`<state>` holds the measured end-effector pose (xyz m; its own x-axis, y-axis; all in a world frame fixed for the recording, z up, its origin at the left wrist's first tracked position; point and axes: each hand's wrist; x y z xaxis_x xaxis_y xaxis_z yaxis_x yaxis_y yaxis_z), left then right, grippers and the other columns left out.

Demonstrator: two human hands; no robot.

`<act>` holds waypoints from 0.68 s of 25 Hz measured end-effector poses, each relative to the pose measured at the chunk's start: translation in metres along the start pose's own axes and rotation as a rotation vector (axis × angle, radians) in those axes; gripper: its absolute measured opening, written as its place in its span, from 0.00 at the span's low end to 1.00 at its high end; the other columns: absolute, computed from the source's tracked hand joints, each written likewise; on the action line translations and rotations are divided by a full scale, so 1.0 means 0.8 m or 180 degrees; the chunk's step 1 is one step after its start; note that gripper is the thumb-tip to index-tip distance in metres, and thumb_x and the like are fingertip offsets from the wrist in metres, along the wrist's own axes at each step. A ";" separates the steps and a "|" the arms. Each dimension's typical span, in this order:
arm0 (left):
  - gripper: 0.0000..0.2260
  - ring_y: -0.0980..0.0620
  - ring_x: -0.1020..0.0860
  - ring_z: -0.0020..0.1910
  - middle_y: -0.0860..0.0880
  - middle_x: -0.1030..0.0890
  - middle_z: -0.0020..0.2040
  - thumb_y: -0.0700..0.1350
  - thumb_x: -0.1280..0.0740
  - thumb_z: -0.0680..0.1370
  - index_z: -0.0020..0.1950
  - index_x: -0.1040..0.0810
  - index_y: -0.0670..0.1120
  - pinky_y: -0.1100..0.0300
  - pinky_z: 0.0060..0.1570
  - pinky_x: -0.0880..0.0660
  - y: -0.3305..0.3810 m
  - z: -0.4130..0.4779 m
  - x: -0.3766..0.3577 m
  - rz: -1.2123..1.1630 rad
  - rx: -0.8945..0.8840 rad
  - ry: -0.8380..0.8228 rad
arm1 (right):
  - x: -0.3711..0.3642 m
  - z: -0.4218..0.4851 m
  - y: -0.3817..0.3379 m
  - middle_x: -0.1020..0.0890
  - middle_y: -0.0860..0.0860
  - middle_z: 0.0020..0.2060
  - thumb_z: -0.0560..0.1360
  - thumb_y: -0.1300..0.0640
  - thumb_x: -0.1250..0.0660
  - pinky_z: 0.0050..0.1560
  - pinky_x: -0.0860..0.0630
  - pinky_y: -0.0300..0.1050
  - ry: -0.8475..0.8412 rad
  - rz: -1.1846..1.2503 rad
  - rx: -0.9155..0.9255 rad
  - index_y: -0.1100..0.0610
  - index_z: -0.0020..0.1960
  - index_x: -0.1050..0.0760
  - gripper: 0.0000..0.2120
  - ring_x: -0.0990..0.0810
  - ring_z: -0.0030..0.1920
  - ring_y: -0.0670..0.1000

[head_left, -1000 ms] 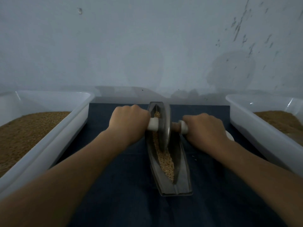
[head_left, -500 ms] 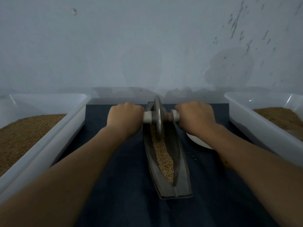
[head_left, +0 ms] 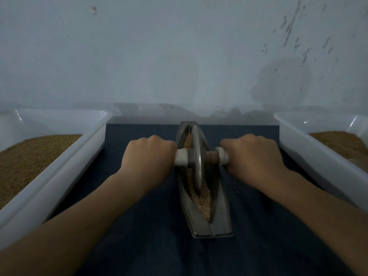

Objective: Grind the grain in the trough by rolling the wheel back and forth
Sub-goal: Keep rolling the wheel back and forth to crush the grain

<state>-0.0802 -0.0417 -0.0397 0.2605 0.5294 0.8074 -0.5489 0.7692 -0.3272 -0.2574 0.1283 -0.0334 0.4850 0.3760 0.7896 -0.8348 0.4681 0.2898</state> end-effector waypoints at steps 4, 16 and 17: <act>0.05 0.44 0.22 0.38 0.48 0.26 0.39 0.46 0.34 0.76 0.51 0.22 0.51 0.54 0.34 0.33 -0.005 0.068 -0.014 -0.0032 0.0140 -0.0197 | -0.034 0.067 0.003 0.21 0.50 0.40 0.75 0.50 0.33 0.37 0.32 0.45 -0.0479 0.0253 -0.0456 0.46 0.40 0.33 0.10 0.21 0.42 0.56; 0.15 0.53 0.44 0.25 0.53 0.42 0.30 0.50 0.28 0.71 0.40 0.36 0.54 0.59 0.25 0.50 0.004 -0.009 0.017 0.0107 -0.0140 0.0002 | 0.002 -0.021 0.008 0.38 0.42 0.25 0.64 0.49 0.25 0.27 0.50 0.37 -0.0208 -0.0070 -0.0063 0.43 0.35 0.39 0.20 0.36 0.25 0.50; 0.11 0.52 0.40 0.26 0.53 0.40 0.31 0.49 0.30 0.73 0.42 0.33 0.53 0.58 0.26 0.45 0.004 0.004 0.007 0.0044 -0.0048 -0.0015 | -0.007 -0.007 0.005 0.37 0.43 0.26 0.66 0.50 0.27 0.28 0.49 0.38 -0.0126 -0.0037 -0.0104 0.44 0.36 0.38 0.18 0.34 0.27 0.51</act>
<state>-0.0830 -0.0374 -0.0345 0.2491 0.5382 0.8051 -0.5403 0.7672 -0.3457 -0.2623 0.1323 -0.0398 0.4834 0.3386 0.8073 -0.8198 0.4985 0.2818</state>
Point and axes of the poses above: each hand's wrist, its own z-axis towards the middle knuckle, its own x-axis out of the back of the hand, y = z × x
